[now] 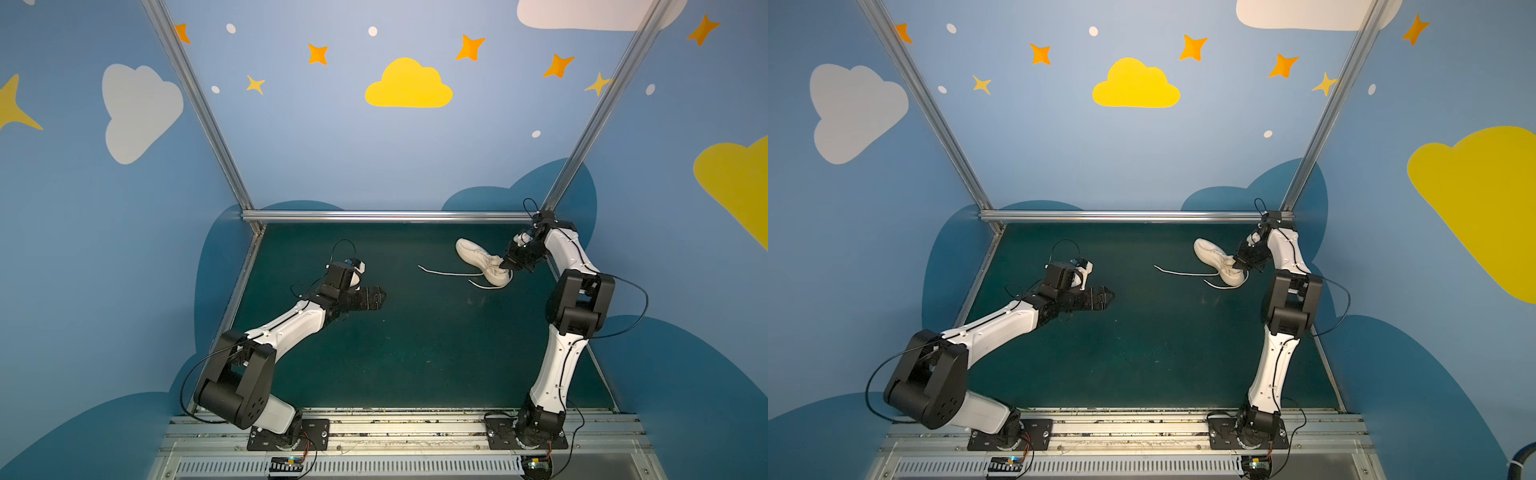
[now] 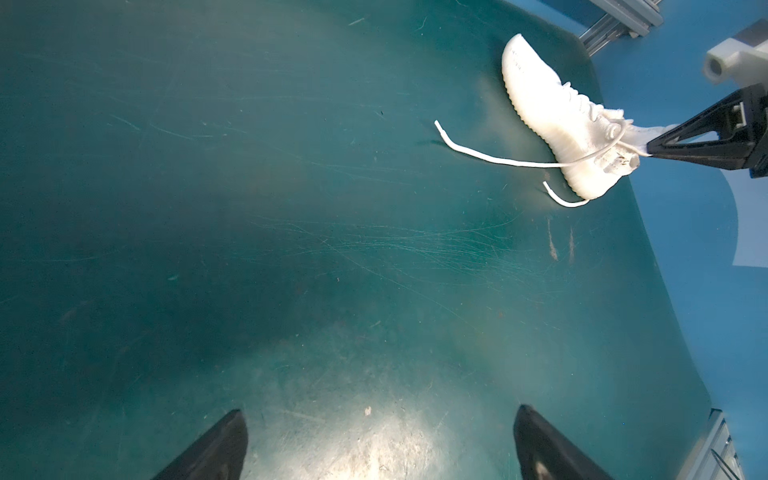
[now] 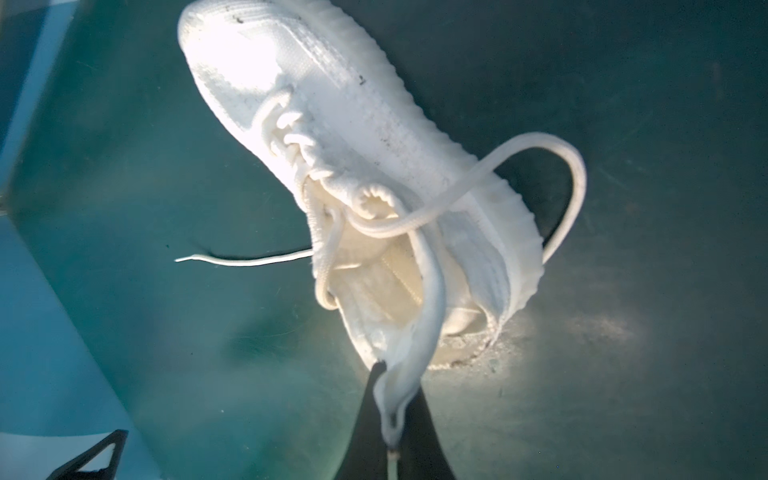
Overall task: Tie the shoes
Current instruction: 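Grasp the white sneaker's heel collar with the right gripper, then drag the sneaker toward the table center with the right gripper, then release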
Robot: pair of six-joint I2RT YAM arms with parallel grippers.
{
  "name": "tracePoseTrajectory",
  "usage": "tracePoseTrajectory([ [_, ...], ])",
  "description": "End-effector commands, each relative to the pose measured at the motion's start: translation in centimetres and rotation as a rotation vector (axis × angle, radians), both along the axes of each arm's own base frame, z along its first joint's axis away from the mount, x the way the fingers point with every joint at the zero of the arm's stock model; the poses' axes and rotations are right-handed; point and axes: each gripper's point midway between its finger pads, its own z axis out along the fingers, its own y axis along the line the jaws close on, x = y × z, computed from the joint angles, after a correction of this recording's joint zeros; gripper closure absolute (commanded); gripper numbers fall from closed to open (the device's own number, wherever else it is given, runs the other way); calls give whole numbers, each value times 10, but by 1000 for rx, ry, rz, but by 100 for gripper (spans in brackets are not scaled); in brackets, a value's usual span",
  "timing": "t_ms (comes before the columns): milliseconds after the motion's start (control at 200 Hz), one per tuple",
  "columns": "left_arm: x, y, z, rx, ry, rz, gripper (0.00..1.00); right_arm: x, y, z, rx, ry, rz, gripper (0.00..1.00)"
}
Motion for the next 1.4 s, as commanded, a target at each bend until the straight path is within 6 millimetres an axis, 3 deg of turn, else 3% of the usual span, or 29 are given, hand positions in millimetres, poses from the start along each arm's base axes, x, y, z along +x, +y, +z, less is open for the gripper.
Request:
tracePoseTrajectory([
  [0,0,2,13,6,-29,2,1,0,19,12,81,-23,14,100],
  [365,-18,17,29,42,-79,9,1,-15,94,63,214,-81,98,100],
  [541,-33,34,35,71,-115,37,1,-27,132,80,243,-89,153,100],
  [841,-63,65,36,104,-152,97,1,-66,209,72,242,-43,288,100],
  [1041,-77,80,38,119,-167,123,1,-107,260,67,244,-3,416,100],
  [1237,-80,82,40,100,-168,127,1,-153,288,63,239,35,508,100],
  [1397,-79,77,39,82,-150,114,1,-187,294,43,237,90,506,100],
])
